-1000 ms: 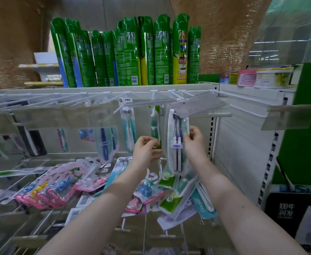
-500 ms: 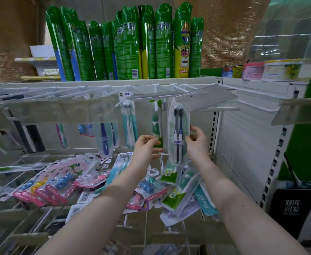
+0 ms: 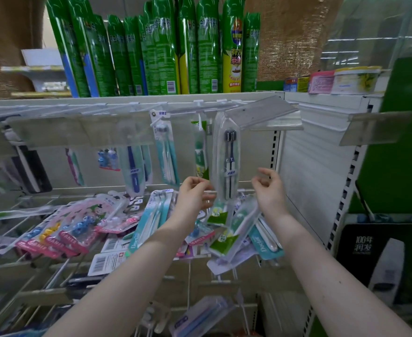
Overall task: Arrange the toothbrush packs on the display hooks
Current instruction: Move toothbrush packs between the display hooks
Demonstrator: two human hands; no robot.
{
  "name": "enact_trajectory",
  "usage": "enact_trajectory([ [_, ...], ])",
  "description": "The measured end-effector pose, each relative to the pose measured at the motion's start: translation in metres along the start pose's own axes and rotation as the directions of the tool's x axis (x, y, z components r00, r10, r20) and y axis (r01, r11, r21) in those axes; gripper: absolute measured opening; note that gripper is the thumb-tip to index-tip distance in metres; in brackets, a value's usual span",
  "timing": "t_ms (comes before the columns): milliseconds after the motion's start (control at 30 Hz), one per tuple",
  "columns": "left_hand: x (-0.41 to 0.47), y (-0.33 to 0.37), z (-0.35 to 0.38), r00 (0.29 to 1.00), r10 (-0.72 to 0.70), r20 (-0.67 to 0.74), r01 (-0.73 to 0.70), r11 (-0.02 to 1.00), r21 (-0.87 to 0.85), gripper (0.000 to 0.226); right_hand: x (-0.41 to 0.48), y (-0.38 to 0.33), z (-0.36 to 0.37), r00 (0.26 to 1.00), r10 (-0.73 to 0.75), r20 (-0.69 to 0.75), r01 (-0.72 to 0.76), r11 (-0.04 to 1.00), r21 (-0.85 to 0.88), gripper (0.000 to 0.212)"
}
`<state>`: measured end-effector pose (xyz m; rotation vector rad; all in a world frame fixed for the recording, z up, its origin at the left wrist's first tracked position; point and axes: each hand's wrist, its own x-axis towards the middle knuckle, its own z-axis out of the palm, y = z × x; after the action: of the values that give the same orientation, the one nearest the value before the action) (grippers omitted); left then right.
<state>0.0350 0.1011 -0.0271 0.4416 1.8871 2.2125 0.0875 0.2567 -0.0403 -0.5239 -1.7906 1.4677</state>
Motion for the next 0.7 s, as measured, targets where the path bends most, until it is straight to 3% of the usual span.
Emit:
enact_trajectory([
  [367, -0.031, -0.022, 0.008, 0.998, -0.047, 0.049, 0.044, 0.997, 0.057, 0.008, -0.033, 0.009, -0.016, 0.997, 0.071, 0.02, -0.07, 0.997, -0.024, 0.027],
  [500, -0.034, -0.03, 0.01, 0.997, 0.05, 0.066, -0.065, 0.964, 0.259, 0.01, -0.039, 0.019, -0.016, 0.995, 0.094, 0.038, -0.088, 0.985, -0.146, 0.02],
  [567, -0.03, -0.029, 0.01, 0.983, 0.149, 0.105, -0.18, 0.876, 0.447, 0.01, -0.04, 0.022, -0.013, 0.994, 0.091, 0.062, -0.07, 0.957, -0.281, 0.023],
  [700, -0.004, -0.03, 0.014, 0.937, 0.277, 0.213, -0.339, 0.568, 0.75, 0.025, -0.041, 0.023, -0.007, 0.99, 0.121, 0.075, -0.057, 0.822, -0.567, 0.046],
])
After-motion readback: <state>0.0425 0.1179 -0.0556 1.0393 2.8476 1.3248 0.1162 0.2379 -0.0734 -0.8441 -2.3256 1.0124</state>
